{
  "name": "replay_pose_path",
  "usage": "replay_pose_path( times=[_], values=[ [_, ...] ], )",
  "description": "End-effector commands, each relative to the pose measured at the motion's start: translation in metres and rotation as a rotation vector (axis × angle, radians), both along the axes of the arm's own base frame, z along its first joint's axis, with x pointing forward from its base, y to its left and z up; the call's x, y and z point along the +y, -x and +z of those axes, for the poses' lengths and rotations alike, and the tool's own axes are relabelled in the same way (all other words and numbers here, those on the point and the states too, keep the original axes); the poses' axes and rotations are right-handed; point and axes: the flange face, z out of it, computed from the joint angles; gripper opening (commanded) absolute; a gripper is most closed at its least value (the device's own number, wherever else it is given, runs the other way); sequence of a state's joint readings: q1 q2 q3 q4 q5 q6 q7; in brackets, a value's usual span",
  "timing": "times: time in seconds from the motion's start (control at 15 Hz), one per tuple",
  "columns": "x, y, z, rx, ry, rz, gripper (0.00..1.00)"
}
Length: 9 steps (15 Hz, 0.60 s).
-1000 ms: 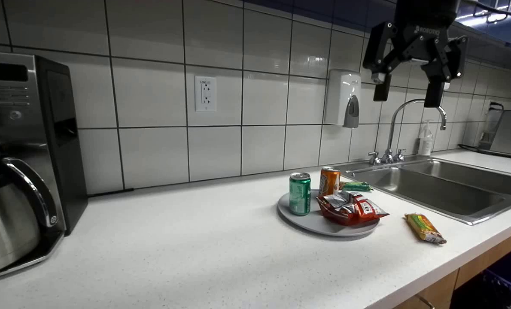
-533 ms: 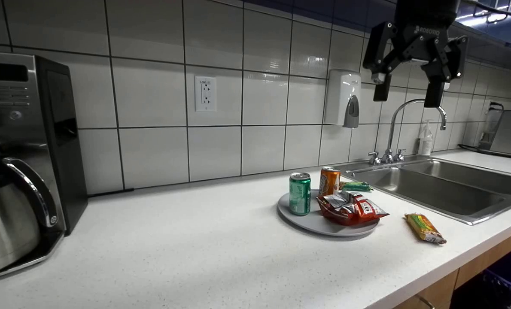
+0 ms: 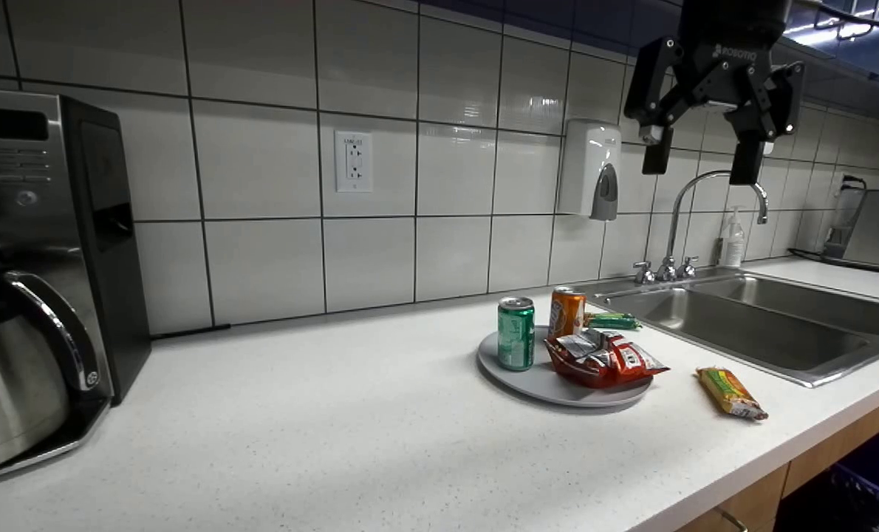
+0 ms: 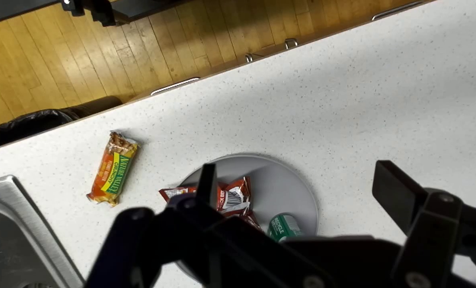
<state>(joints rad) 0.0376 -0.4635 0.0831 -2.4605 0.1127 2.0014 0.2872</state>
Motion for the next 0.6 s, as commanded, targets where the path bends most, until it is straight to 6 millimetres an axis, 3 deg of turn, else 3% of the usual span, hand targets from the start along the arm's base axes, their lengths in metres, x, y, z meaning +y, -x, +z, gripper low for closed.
replay_pose_path(
  times=[0.0,0.2,0.53],
  values=[
    [0.0,0.0,0.0,0.001,0.0,0.0,1.0],
    [0.0,0.0,0.0,0.001,0.0,0.0,1.0],
    [0.022,-0.001,-0.002,-0.041,0.054,0.044,1.0]
  ],
)
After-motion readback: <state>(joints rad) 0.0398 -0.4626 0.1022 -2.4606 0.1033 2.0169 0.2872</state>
